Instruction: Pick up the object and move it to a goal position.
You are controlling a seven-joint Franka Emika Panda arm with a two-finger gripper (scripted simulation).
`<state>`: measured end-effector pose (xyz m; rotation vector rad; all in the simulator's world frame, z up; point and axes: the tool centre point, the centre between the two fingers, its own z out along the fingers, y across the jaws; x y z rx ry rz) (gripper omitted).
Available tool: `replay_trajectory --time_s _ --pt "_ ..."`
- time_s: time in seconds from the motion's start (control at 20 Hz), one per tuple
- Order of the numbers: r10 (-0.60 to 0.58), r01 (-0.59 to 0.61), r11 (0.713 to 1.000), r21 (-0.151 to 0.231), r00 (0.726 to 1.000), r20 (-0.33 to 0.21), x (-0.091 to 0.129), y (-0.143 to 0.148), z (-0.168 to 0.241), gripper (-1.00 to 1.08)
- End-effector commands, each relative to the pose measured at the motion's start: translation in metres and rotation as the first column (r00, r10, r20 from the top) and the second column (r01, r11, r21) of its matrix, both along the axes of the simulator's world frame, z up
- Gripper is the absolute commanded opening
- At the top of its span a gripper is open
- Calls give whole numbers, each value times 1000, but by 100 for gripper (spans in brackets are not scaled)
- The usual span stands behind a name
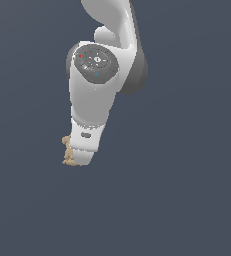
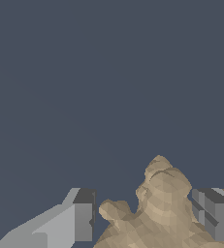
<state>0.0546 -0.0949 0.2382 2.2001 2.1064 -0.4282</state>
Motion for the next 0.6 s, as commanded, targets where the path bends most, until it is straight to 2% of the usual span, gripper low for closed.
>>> replay_trajectory --time_s 0.0,0.55 --pt "2 -2 1000 0 1000 -1 4 -12 11 -100" --pt "2 -2 1000 0 1000 -1 12 -31 28 -100"
